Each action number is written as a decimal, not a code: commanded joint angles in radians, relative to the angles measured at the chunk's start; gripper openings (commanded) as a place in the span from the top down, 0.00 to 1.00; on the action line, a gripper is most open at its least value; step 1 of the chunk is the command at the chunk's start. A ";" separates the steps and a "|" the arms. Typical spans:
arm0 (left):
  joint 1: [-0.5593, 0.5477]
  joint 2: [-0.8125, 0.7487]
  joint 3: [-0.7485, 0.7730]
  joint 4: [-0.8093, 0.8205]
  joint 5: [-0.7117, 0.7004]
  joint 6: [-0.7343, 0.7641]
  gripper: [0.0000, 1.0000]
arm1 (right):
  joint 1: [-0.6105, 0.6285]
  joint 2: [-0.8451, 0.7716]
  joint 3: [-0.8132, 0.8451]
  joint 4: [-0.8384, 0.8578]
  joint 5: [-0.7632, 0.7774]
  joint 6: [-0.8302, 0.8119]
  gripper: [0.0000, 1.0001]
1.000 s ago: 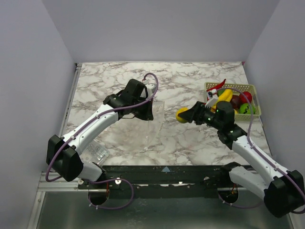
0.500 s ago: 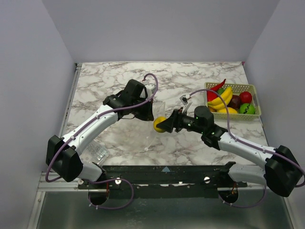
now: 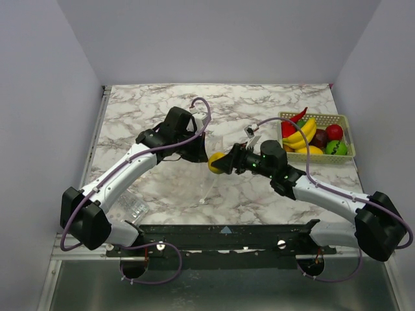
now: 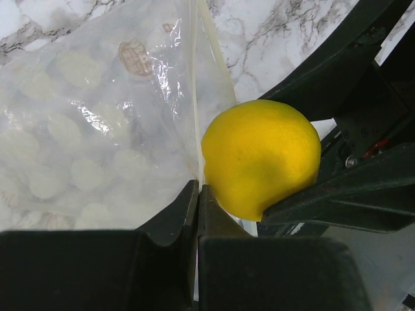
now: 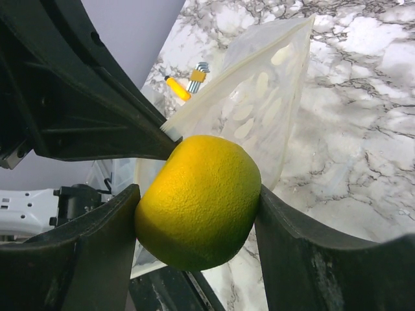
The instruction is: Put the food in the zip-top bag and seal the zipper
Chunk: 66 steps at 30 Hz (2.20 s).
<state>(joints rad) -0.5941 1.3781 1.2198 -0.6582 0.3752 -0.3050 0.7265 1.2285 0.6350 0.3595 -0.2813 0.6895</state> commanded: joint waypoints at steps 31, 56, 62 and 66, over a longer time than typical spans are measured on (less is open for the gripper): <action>0.024 -0.046 -0.028 0.046 0.087 -0.017 1.00 | 0.019 -0.094 0.030 -0.156 0.215 -0.024 0.16; 0.024 -0.060 -0.029 0.051 0.114 -0.026 1.00 | -0.765 0.020 0.360 -0.738 0.918 -0.040 0.20; 0.024 -0.071 -0.035 0.057 0.147 -0.032 1.00 | -0.899 0.183 0.450 -0.752 0.882 -0.122 0.15; 0.024 -0.079 -0.041 0.066 0.161 -0.040 1.00 | -0.962 0.284 0.501 -0.752 0.811 -0.172 0.13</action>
<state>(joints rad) -0.5751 1.3384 1.1915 -0.6239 0.4847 -0.3328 -0.1886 1.4391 1.0752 -0.3603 0.5701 0.5900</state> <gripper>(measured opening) 0.011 0.863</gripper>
